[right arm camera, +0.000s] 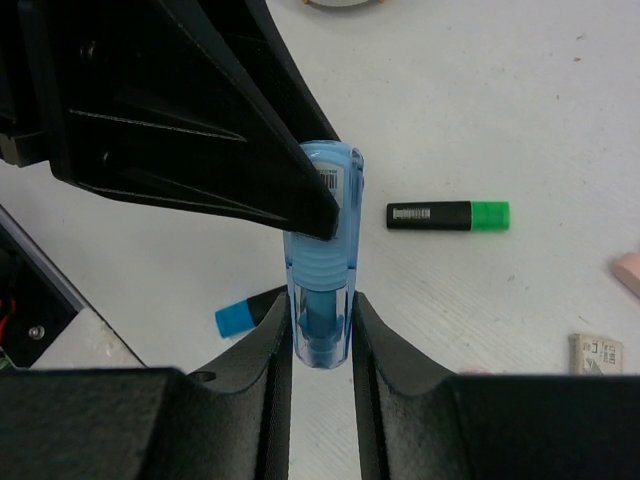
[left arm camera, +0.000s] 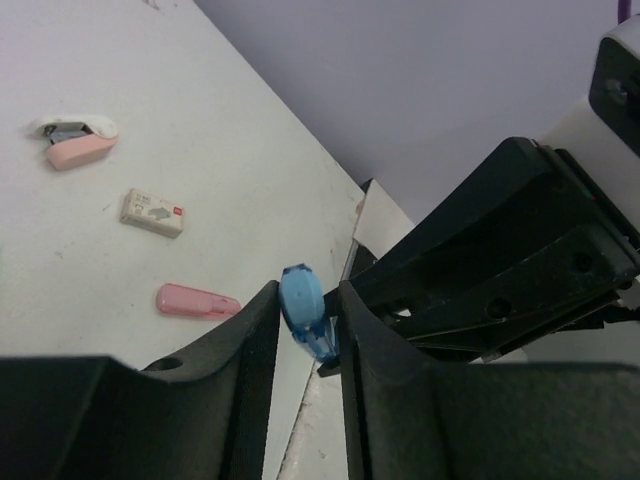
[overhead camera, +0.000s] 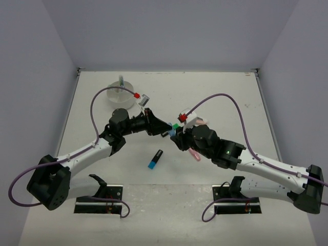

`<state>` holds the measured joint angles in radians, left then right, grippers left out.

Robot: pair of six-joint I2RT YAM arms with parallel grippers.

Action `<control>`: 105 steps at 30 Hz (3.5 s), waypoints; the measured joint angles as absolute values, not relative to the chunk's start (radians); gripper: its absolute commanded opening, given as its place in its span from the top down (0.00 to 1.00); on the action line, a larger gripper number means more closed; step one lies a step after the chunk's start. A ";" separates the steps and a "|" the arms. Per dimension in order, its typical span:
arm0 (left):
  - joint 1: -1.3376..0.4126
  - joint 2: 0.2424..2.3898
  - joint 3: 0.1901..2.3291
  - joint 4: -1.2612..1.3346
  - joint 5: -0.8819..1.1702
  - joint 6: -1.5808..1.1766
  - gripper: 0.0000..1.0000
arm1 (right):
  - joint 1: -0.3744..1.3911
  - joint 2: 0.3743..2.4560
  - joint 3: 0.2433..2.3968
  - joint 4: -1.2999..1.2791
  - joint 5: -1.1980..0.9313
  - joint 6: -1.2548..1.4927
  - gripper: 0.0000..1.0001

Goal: Sort the stationery into containers
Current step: Pick up the stationery from the center of the board, then place the stationery in the storage box, then pick up the stationery from the center of the board.

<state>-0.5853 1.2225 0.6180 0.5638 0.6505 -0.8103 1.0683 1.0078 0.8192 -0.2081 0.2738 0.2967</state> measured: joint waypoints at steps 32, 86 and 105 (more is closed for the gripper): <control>0.110 1.739 1.322 0.257 0.193 -0.277 1.00 | 0.908 0.877 0.681 -0.172 0.534 0.351 0.01; 0.064 0.818 0.854 -0.035 0.496 -0.517 0.00 | 0.728 1.688 0.983 -0.740 0.048 0.409 0.55; -0.374 0.907 0.676 0.158 0.577 -0.649 0.00 | 1.029 1.385 0.974 -0.421 0.139 0.334 1.00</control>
<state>-0.3743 0.9067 0.6762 0.1580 0.5768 -0.6489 1.0294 1.3849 0.9736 -0.4208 0.1385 0.3336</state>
